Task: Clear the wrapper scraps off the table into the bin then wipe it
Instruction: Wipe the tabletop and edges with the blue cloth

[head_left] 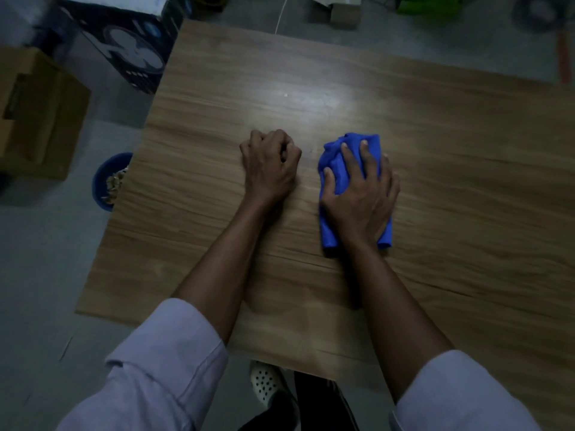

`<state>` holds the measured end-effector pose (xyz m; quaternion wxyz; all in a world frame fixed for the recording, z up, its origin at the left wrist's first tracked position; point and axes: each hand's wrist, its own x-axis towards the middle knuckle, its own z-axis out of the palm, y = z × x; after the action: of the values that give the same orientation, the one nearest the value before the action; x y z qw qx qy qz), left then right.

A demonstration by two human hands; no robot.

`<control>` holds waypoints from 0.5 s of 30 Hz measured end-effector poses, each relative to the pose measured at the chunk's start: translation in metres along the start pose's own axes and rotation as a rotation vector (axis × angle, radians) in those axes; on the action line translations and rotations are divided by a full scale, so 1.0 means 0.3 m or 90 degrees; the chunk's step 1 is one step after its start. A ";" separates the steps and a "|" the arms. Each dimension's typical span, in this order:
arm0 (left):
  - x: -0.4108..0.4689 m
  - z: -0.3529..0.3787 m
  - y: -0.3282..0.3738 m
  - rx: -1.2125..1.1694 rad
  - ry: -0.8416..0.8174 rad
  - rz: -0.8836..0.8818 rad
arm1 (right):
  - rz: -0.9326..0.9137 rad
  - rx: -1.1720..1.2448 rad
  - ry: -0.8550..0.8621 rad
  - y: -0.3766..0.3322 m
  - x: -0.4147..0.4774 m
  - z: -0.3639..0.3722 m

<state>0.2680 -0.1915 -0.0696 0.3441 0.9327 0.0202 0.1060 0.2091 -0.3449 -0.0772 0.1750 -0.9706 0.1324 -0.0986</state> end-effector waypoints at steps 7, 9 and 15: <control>-0.015 0.016 -0.010 0.011 0.040 0.027 | 0.029 0.018 0.022 -0.032 0.010 0.031; -0.022 0.005 -0.011 -0.048 0.092 0.022 | -0.015 0.032 0.026 -0.095 0.010 0.053; -0.013 -0.029 -0.061 -0.134 0.167 -0.062 | -0.334 -0.026 -0.048 -0.064 0.012 0.028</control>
<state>0.2629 -0.1724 -0.0758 0.4388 0.8676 0.0991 0.2117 0.2187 -0.3260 -0.0775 0.1286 -0.9781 -0.1282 -0.1016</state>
